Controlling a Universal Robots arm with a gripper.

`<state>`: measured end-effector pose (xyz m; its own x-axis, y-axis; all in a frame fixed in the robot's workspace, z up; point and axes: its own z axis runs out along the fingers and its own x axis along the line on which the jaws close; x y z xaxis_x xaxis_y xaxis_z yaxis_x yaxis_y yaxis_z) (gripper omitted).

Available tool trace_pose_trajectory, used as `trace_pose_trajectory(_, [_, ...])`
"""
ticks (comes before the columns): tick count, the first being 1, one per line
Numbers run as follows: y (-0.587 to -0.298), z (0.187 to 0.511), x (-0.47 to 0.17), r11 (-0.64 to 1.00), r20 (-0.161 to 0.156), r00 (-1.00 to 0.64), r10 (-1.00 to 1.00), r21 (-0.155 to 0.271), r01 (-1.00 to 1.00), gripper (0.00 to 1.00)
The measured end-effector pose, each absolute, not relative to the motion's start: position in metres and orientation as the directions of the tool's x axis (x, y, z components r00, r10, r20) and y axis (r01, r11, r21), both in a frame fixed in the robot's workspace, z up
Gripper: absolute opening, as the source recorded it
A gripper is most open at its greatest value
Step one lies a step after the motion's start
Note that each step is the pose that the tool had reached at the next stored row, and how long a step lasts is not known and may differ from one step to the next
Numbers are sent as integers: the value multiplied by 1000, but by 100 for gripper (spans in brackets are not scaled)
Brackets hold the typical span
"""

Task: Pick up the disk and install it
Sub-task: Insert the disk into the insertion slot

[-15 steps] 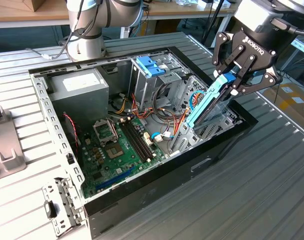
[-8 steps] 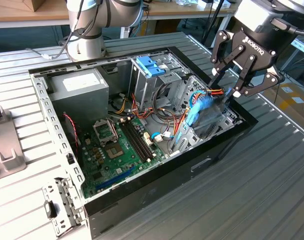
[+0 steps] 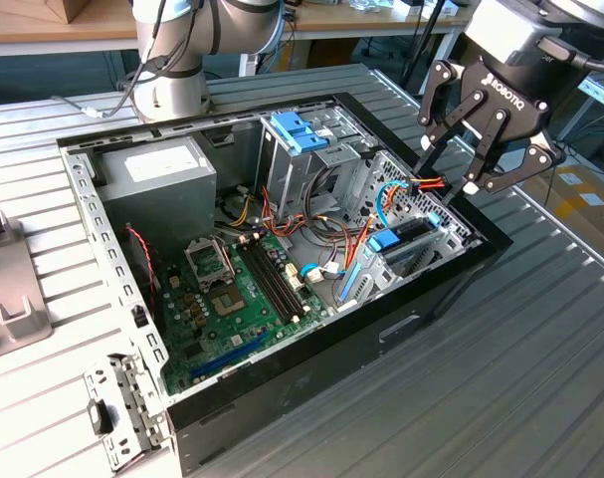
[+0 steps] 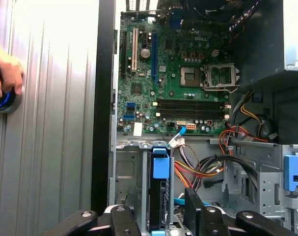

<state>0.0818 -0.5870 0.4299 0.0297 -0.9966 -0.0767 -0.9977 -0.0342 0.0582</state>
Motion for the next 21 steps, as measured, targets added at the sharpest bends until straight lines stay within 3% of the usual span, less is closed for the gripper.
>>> trace_pose_trajectory(9, [-587,434,82,-34,-81,30,-996,58,-998,49])
trace_pose_trajectory(10, [-587,434,82,-34,-83,30,-996,58,-998,36])
trace_pose_trajectory(11, [-588,434,82,-35,-91,30,-995,58,-998,11])
trace_pose_trajectory(21, [-589,433,107,-35,-94,29,-995,67,-997,11])
